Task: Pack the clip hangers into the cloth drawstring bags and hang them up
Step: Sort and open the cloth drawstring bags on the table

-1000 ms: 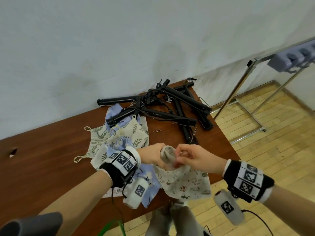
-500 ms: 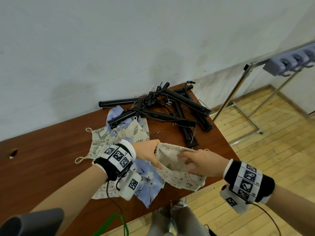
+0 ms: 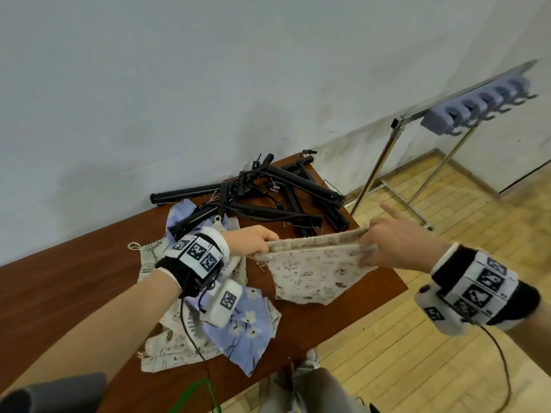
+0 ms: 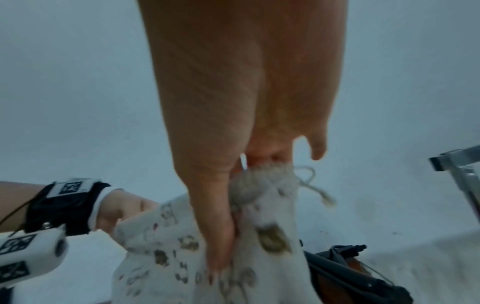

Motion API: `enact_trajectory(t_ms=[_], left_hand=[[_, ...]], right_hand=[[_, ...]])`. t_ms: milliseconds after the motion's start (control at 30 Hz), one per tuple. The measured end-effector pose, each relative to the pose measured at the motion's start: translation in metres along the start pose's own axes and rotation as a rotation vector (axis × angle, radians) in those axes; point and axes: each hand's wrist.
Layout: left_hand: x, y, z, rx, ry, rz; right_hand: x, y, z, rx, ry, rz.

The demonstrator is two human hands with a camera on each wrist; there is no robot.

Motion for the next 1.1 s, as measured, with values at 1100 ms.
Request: enact_trajectory(t_ms=[1100], left_hand=[[0.011,-0.098,-0.121,-0.396,0.424,0.285]], right_hand=[[0.178,0.14,-0.113,0.67,0.136,-0.409]])
Point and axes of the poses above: each hand's wrist, its own z-axis away from the middle knuckle, its own x-axis out of the palm, y = z × x, and after that the axes turned 11 degrees about -x, right-handed
